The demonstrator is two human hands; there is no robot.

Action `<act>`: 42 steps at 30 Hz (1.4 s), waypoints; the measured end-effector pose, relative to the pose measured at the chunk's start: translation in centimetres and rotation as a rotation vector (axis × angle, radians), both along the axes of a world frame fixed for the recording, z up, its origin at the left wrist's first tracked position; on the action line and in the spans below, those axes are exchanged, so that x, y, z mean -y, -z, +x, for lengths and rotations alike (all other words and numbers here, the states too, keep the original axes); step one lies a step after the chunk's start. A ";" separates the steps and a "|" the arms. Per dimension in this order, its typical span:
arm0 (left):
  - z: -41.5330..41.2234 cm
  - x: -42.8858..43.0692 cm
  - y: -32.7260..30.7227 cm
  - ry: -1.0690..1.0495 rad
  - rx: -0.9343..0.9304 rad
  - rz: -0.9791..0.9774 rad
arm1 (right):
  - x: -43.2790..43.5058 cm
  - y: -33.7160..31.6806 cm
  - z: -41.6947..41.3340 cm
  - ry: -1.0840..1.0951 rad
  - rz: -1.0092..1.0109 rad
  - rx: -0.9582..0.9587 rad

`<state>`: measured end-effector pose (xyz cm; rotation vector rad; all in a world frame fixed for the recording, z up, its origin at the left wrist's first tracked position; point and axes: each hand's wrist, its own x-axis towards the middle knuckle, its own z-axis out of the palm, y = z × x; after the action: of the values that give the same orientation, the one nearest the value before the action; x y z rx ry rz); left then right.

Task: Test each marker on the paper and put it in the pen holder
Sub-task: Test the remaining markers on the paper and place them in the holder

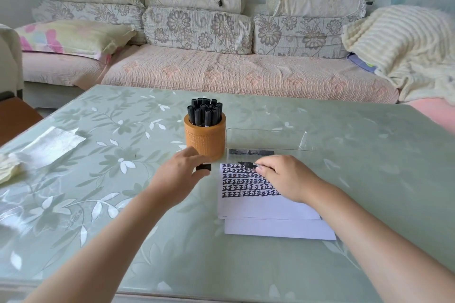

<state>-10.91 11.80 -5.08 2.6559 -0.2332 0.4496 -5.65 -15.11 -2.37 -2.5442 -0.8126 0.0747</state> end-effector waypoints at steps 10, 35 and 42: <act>0.8 1.5 2.0 -0.102 -0.077 0.089 | -0.1 0.7 -1.2 0.013 0.096 -0.072; -1.2 15.9 2.1 0.369 0.120 0.128 | 9.8 2.8 -1.5 0.335 0.772 -0.348; -1.0 16.7 3.2 0.337 0.141 0.140 | 9.5 4.2 -0.6 0.359 0.725 -0.320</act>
<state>-11.89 -4.91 -8.32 2.6463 -0.7675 0.5239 -6.28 -24.61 -6.59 -1.8768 -0.1880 0.0559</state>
